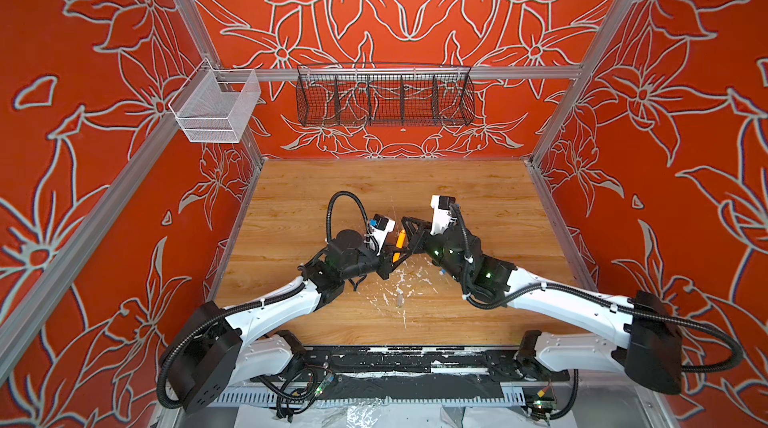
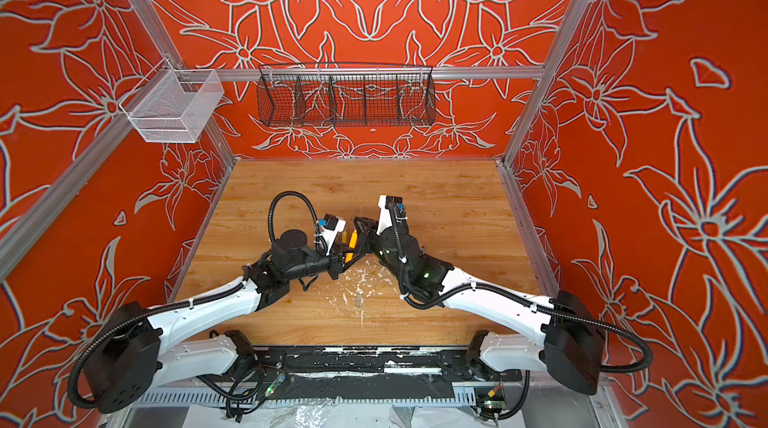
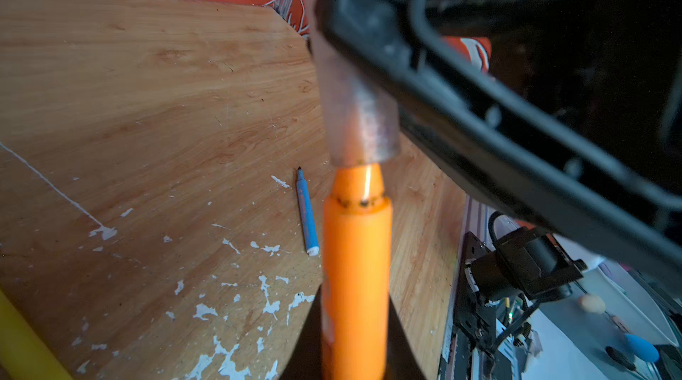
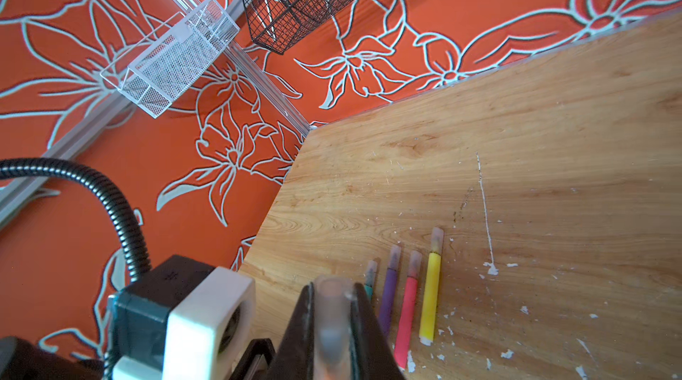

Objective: Insert the pens into the pen caps
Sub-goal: 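Lower the cap onto the orange highlighter tip held by the left gripper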

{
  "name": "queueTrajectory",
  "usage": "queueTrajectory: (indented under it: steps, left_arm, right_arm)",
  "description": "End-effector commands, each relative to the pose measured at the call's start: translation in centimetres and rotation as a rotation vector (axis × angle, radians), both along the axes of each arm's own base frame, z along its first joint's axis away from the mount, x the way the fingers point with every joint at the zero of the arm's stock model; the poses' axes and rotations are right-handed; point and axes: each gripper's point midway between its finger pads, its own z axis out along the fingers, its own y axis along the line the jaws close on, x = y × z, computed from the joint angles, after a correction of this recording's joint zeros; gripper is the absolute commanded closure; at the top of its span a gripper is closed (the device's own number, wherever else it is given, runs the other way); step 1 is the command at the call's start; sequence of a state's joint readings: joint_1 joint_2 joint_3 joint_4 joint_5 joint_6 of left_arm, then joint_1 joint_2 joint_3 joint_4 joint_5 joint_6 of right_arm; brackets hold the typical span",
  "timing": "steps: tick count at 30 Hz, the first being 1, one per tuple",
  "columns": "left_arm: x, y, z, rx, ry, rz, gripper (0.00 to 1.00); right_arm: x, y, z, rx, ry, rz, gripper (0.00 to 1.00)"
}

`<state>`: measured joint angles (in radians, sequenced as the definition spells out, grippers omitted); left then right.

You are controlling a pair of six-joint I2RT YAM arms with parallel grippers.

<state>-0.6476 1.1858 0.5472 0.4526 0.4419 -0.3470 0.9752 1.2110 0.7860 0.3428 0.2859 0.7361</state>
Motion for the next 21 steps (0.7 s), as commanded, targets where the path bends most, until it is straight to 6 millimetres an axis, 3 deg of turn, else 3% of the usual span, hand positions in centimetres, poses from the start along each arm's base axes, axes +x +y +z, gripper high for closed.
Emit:
queueTrajectory:
  steps: [1,7,13,21]
  left_arm:
    - [0.5,-0.6,4.6,-0.109,-0.118,-0.022,1.00]
    - [0.4,-0.4,4.8,-0.115,-0.122,-0.013,1.00]
    - [0.5,-0.3,4.7,-0.114,-0.123,-0.009,1.00]
    - [0.5,0.2,4.8,-0.104,-0.153,0.016,1.00]
  right_arm:
    - [-2.7,1.4,-1.8,-0.060,-0.013,0.142,1.00]
    - [-4.9,2.8,-1.8,-0.010,-0.015,0.287,1.00]
    - [-6.7,3.5,-2.1,0.039,0.004,0.326,1.00]
    - [-6.4,1.5,-2.1,0.029,-0.002,0.243,0.73]
